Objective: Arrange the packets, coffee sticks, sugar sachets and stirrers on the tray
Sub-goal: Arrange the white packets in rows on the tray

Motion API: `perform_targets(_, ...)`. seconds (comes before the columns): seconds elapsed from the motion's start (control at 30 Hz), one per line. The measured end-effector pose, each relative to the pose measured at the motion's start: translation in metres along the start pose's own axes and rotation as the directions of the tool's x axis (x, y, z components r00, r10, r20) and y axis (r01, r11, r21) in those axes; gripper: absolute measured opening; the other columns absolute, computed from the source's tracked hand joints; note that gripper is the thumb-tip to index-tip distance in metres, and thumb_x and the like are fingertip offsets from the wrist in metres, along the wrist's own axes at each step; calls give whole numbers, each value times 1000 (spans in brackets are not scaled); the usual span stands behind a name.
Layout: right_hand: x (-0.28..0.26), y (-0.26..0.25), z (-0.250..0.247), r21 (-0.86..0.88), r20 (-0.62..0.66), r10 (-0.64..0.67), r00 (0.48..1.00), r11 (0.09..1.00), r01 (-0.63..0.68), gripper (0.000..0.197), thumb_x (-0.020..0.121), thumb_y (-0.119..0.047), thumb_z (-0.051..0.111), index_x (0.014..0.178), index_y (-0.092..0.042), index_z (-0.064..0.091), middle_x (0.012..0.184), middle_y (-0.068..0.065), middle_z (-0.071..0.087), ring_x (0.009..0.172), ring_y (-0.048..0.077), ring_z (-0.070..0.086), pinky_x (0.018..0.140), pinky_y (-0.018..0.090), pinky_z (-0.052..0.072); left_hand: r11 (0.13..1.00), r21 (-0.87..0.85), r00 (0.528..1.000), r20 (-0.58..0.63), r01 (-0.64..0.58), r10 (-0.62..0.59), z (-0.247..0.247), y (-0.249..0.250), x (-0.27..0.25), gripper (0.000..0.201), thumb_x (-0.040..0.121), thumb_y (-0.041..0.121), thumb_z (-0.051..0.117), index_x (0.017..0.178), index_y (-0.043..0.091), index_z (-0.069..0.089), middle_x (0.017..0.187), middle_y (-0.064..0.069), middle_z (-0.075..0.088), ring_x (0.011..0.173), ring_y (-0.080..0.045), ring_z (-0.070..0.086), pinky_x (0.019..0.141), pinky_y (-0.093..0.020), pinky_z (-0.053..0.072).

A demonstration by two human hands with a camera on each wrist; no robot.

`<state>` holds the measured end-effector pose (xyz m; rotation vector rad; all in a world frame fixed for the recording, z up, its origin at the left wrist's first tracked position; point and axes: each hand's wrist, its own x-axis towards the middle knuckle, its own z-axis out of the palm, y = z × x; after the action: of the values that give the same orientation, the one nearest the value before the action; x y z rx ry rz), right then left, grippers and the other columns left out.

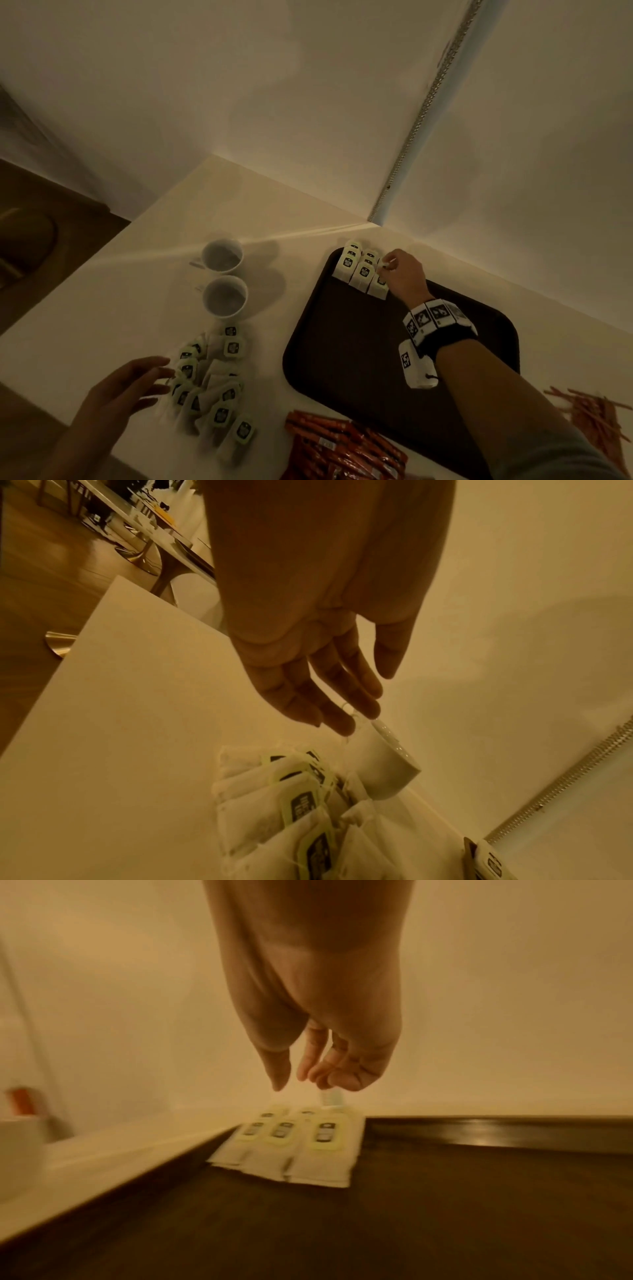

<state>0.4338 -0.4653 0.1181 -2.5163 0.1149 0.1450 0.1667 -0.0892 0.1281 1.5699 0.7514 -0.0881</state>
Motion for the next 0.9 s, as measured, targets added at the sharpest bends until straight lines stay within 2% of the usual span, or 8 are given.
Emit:
perform_targets(0.07,-25,-28,7,50,86,-151,985,988,148,19,84,-19,67,101,-14,59,96,-1,56,82,10,53,67,16,41,1000,-6,1000,13,-7,7,-2,1,-4,20,97,5,45,99,7,65,82,-4,73,79,-26,65,71,-33,50)
perform_targets(0.13,-58,-54,21,114,271,-314,910,949,294,15,86,-19,65,100,-16,61,93,-3,57,79,3,52,67,13,39,1000,-17,1000,16,-13,13,-3,2,-9,20,96,6,45,100,8,65,84,-4,73,84,-32,63,76,-37,47)
perform_targets(0.27,-118,-89,60,192,644,-490,588,847,495,27,85,-23,67,110,-14,62,105,3,61,92,10,56,82,21,46,999,-13,999,25,-31,31,-6,2,-23,20,96,6,46,102,7,65,90,-7,73,87,-32,64,81,-41,47)
perform_targets(0.33,-139,-98,84,143,731,-467,498,817,558,41,82,-29,69,119,-14,57,115,4,57,103,14,52,89,27,45,999,-8,999,35,-34,34,-7,-1,-29,20,96,7,46,103,7,65,91,-7,72,87,-30,64,82,-42,48)
perform_targets(0.4,-157,-104,104,77,746,-449,492,792,606,59,77,-36,73,128,-16,50,124,3,50,112,18,46,95,33,42,999,-10,999,33,-33,33,-10,-7,-35,20,96,7,46,102,7,66,90,-7,72,86,-30,64,79,-39,49)
perform_targets(0.5,-176,-108,124,-23,707,-471,527,731,682,78,70,-50,74,132,-17,41,130,3,42,116,22,41,95,39,42,1000,-13,1000,18,-23,24,-16,-17,-42,20,96,7,47,102,9,66,90,-6,73,85,-27,65,75,-34,49)
perform_targets(0.7,-200,-111,147,-107,603,-572,556,633,767,75,66,-57,73,123,-17,45,123,3,44,112,25,42,91,40,40,1000,-17,1000,-6,-10,9,-32,-32,-52,20,97,9,48,102,11,66,92,-2,73,85,-25,65,74,-32,49)
perform_targets(0.9,-209,-111,155,-132,634,-577,515,575,807,70,74,-48,69,130,-16,42,132,6,41,120,26,38,97,39,36,999,-46,999,-28,-17,16,-39,-33,-59,20,97,9,47,104,11,66,93,-4,72,84,-21,66,76,-32,49)
